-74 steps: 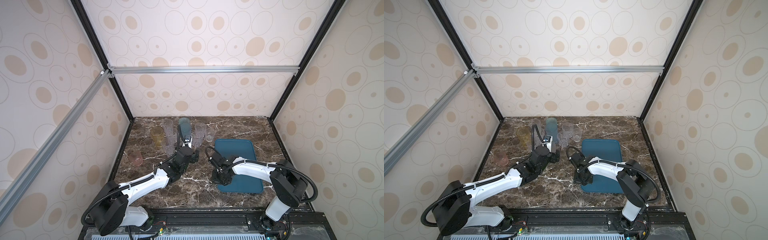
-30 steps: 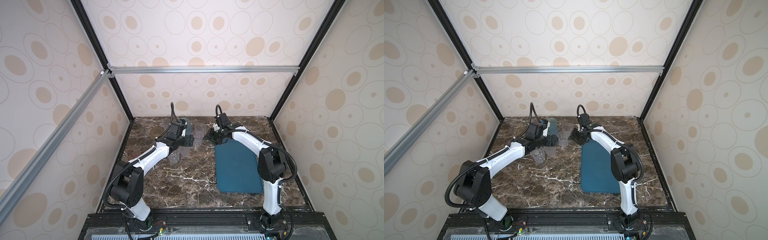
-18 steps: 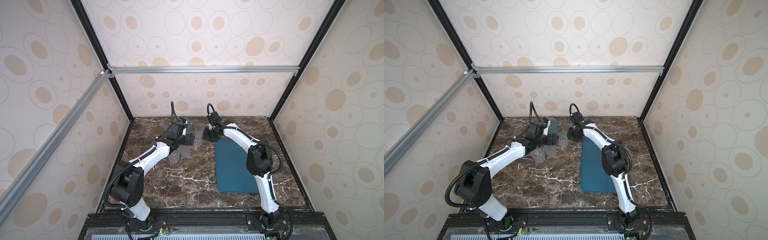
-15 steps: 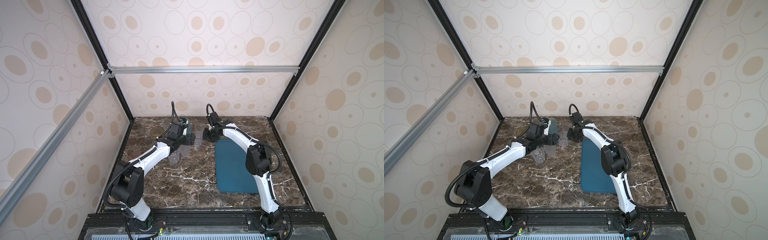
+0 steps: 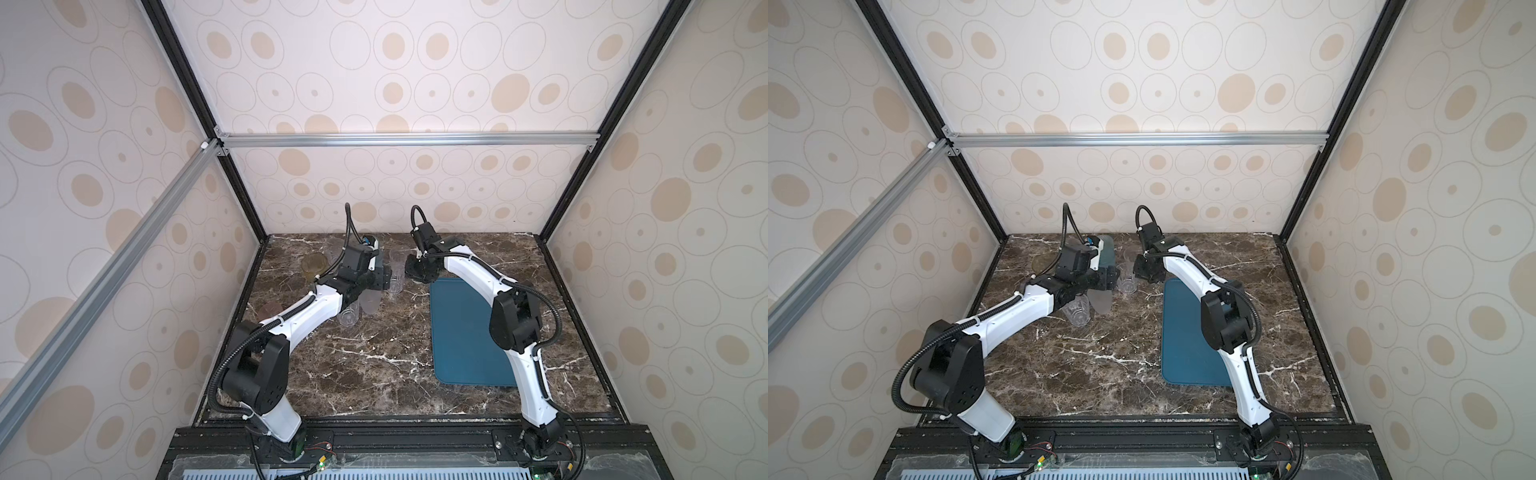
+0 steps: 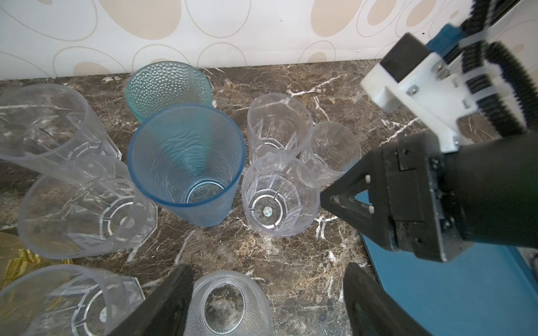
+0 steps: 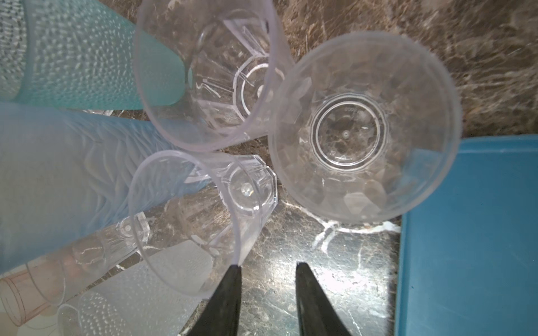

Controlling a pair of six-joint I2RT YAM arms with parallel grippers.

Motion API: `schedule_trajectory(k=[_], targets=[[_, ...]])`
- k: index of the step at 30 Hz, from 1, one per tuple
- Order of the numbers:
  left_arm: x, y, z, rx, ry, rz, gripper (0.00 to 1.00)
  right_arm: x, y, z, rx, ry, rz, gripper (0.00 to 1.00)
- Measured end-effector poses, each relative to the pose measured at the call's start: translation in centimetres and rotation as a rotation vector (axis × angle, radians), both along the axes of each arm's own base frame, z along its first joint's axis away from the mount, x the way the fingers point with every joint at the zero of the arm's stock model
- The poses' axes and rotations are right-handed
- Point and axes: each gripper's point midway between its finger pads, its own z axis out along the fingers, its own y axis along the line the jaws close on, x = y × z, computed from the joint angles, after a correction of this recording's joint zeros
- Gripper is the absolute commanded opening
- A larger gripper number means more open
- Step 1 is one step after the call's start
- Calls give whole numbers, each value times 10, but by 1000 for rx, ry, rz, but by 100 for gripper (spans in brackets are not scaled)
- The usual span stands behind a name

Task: Place the glasses into the tray
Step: Pick up the glass from the top-center of the table.

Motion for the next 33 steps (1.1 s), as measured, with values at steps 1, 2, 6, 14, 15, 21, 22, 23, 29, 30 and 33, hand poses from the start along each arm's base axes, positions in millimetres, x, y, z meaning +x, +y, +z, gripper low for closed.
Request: schedule_trajectory(k=[1, 2, 6, 14, 15, 21, 22, 23, 29, 30, 33], targets=[[0, 0, -4, 5, 6, 1, 81, 2, 2, 4, 3, -10, 4, 35], [1, -1, -7, 10, 11, 3, 81, 4, 3, 7, 7, -20, 6, 35], [1, -1, -14, 23, 23, 7, 80, 10, 8, 12, 12, -41, 11, 34], [3, 2, -15, 35, 20, 22, 80, 19, 13, -6, -30, -31, 26, 27], [3, 2, -15, 35, 19, 23, 79, 20, 14, -9, -37, -30, 28, 26], [4, 3, -14, 40, 18, 29, 79, 23, 16, -16, -80, -39, 52, 15], [4, 3, -14, 41, 17, 30, 79, 24, 16, -16, -91, -43, 57, 13], [4, 3, -15, 42, 17, 31, 79, 23, 16, -15, -102, -48, 63, 12], [4, 4, -15, 44, 19, 34, 79, 14, 13, -18, -177, -49, 107, 6], [4, 4, -15, 44, 19, 34, 79, 13, 13, -18, -186, -51, 114, 5], [4, 4, -15, 44, 19, 34, 79, 10, 11, -16, -214, -55, 137, 4]])
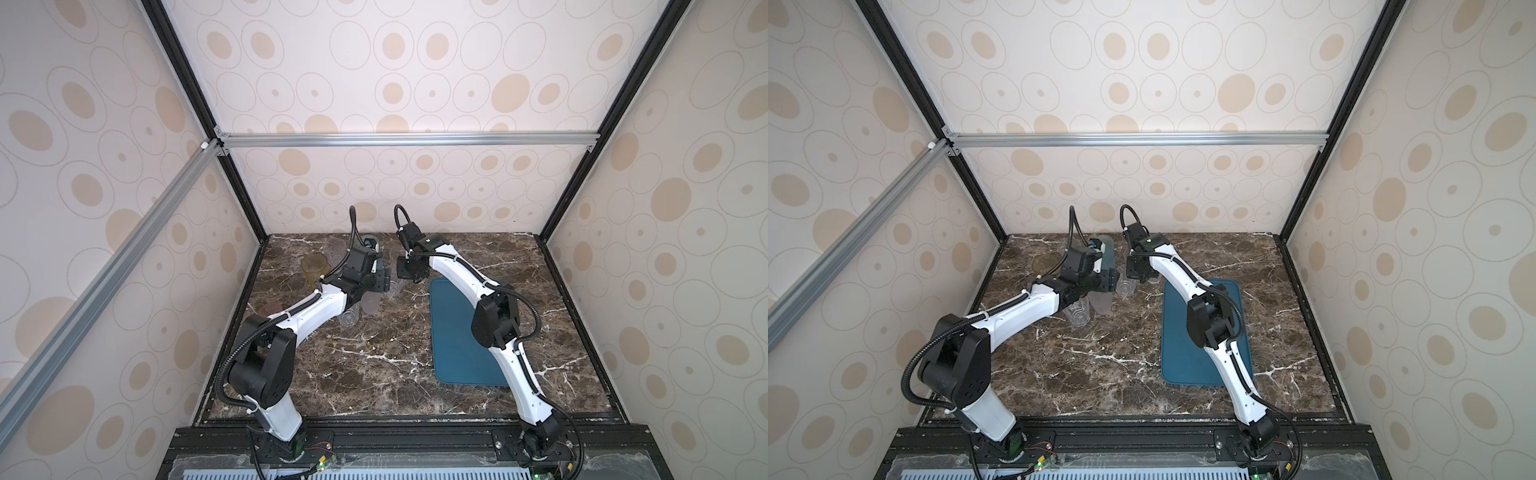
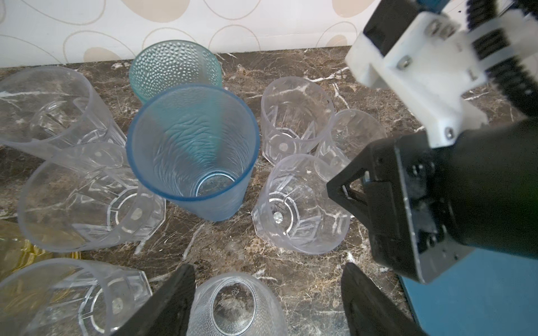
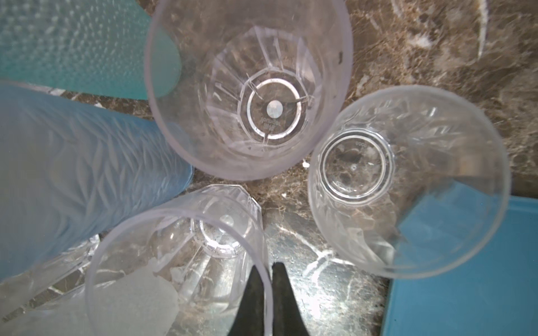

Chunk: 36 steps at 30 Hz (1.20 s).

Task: Place the glasses into the tray
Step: Pick up the glass from the top-center of the table, then place the glass on the tray.

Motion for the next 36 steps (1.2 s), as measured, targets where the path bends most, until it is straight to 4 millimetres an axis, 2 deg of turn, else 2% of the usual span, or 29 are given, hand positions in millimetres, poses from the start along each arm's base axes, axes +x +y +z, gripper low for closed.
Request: schedule_trajectory(k=[3, 6, 15, 19, 23, 30, 33, 36], targets=[[0, 0, 2, -1, 0, 0, 78, -6, -5, 4, -30, 8, 20, 4], [0, 0, 13, -11, -18, 0, 79, -13, -11, 16, -48, 5, 39, 3], [-9, -10, 67, -82, -122, -22, 80, -42, -35, 88, -45, -49, 103, 2], [-15, -25, 84, -117, -182, -53, 82, -59, -61, 106, -30, -26, 106, 1], [-30, -46, 86, -147, -228, -107, 91, -70, -101, 106, -41, 13, 62, 1], [-41, -80, 68, -163, -231, -176, 95, -84, -171, 78, -74, 91, -74, 1], [-39, -88, 49, -147, -202, -189, 95, -80, -185, 66, -101, 89, -111, 1], [-37, -94, 22, -111, -148, -194, 95, -73, -187, 61, -117, 71, -122, 0]])
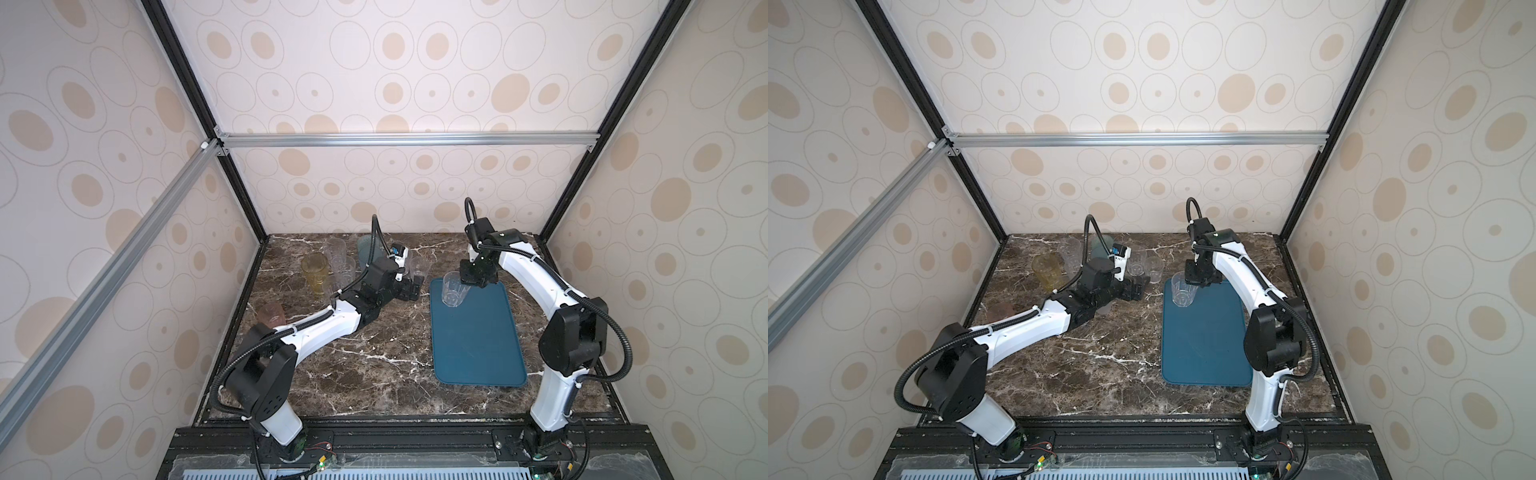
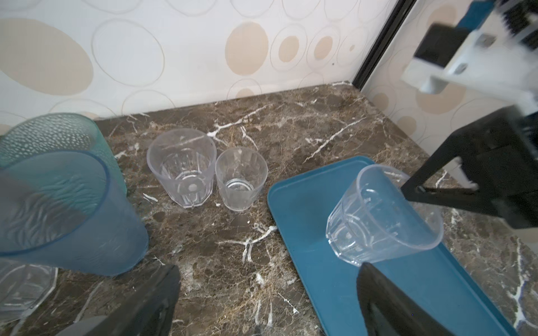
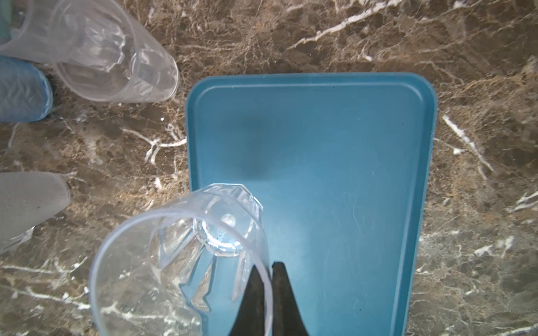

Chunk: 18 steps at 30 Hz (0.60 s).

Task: Place the glasses into the tray
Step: Place the glass on the tray.

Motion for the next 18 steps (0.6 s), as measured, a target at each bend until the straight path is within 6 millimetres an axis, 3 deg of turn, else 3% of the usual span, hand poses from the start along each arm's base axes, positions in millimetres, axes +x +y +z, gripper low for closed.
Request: schedule_trajectory(k=[7, 12, 18], targets=[[-3, -12, -56, 98, 118, -24, 95, 26, 4, -23, -18, -39, -17, 0], [-4, -12, -57, 112, 119, -26, 95, 36, 6, -57, -40, 8, -18, 0], [-1, -10, -54, 130, 103, -18, 95, 51, 10, -51, -32, -28, -19, 0]])
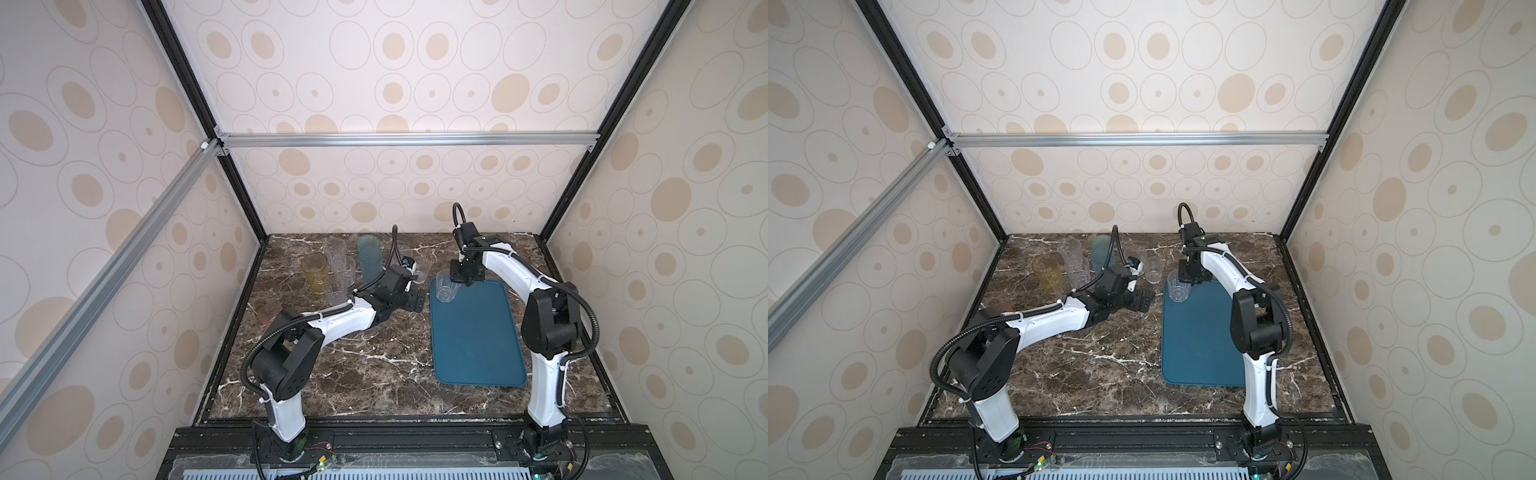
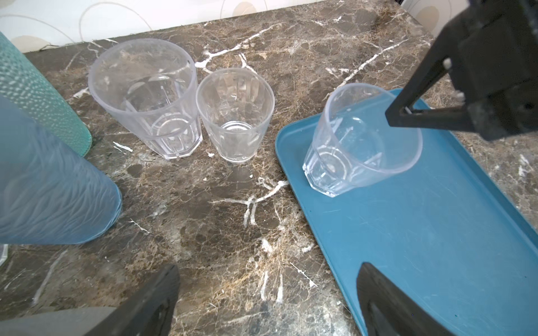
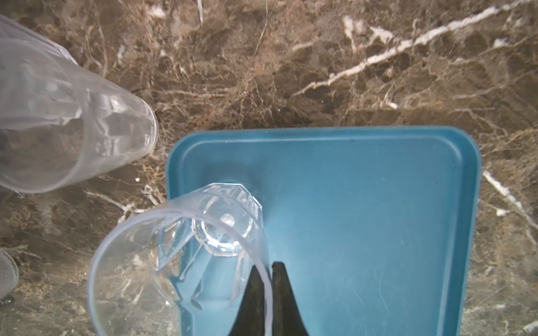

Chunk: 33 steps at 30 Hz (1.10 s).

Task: Place the glasses into the tray
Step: Place the glass on the tray.

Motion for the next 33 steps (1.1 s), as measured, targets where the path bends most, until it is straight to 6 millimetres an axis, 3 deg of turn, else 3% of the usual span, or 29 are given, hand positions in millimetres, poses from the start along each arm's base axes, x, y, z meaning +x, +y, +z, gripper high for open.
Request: schedule_trajectory(k=[9, 16, 20, 23, 28, 33], targets=[[3, 5, 1, 34, -24, 13, 96, 10, 3, -5, -2, -10, 6, 6], [5, 9, 8, 41, -43, 30, 95, 10, 7, -5, 11, -6, 26, 40], [4, 16, 18, 58, -55, 50, 95, 8, 11, -4, 37, 1, 38, 49], [6, 21, 32, 76, -76, 64, 94, 5, 15, 7, 69, -11, 45, 53], [8, 41, 65, 97, -113, 97, 89, -11, 20, 46, 151, -70, 44, 55], [11, 92, 91, 85, -104, 175, 79, -32, 27, 75, 252, -124, 29, 55]])
